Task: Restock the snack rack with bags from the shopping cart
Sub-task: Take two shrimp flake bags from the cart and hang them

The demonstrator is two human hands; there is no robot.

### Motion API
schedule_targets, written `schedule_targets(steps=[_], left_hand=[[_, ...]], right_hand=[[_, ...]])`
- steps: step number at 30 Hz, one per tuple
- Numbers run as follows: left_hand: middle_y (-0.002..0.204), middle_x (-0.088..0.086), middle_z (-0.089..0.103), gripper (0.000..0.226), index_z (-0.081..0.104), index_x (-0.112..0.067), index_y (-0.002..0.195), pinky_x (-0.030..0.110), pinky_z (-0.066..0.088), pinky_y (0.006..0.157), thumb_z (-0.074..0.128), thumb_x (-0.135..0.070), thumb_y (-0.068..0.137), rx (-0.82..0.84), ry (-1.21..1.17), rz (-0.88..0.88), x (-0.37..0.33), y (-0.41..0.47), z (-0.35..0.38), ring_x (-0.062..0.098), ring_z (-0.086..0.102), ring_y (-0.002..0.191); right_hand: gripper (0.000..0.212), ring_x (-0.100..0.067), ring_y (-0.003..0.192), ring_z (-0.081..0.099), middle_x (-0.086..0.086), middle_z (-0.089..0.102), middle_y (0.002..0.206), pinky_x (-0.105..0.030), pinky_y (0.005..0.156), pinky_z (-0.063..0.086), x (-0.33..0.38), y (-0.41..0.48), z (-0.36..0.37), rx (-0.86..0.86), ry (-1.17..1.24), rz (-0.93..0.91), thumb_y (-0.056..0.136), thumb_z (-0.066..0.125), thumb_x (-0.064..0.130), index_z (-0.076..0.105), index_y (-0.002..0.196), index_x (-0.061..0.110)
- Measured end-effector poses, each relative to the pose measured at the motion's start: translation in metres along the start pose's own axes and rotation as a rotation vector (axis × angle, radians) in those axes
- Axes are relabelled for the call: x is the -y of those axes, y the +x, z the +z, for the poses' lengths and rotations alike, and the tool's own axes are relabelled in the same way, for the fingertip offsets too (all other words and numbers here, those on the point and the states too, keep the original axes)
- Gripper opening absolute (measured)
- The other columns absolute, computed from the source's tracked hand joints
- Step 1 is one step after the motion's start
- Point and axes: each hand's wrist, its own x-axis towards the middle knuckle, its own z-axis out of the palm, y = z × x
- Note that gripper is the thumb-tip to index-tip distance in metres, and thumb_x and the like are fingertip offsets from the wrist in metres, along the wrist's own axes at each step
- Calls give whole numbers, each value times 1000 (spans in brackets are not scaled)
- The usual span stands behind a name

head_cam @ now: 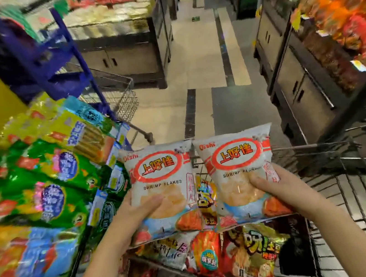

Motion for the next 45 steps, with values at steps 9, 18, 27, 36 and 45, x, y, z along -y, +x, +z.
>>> schedule_targets(steps=[9, 18, 27, 36, 45], left_hand=[[123, 0, 76, 57, 61, -24, 135, 39, 55, 102, 85, -21, 83, -360, -138, 20, 33, -107, 14, 21, 71, 117], [119, 1, 77, 38, 65, -20, 127, 22, 60, 82, 68, -4, 92, -754, -282, 74, 82, -258, 53, 20, 74, 110], [124, -7, 75, 51, 59, -27, 135, 21, 58, 85, 76, -15, 88, -1157, -412, 124, 152, -436, 85, 13, 71, 115], [119, 0, 77, 53, 63, -23, 128, 33, 61, 90, 84, -26, 80, -1533, -604, 155, 252, -649, 164, 20, 74, 110], [120, 8, 77, 55, 61, -18, 133, 53, 55, 101, 84, -27, 84, -1826, -796, 138, 344, -845, 272, 30, 74, 109]], right_hand=[[55, -19, 107, 74, 4, 77, 116, -50, 104, 53, 5, 44, 36, 330, -71, -18, 78, 80, 45, 64, 128, 26], [54, -16, 110, 72, 9, 76, 118, -49, 107, 50, -20, 32, 124, 729, -160, -13, 78, 84, 52, 66, 126, 35], [43, -20, 115, 71, 3, 75, 121, -51, 110, 48, -22, -81, 247, 1114, -267, -68, 87, 77, 30, 66, 129, 26], [44, -21, 116, 70, 0, 74, 124, -46, 105, 50, -63, -297, 347, 1538, -380, -143, 90, 73, 27, 64, 132, 23], [43, -30, 114, 71, -7, 73, 126, -48, 101, 54, -139, -527, 405, 1854, -466, -36, 95, 69, 23, 60, 137, 18]])
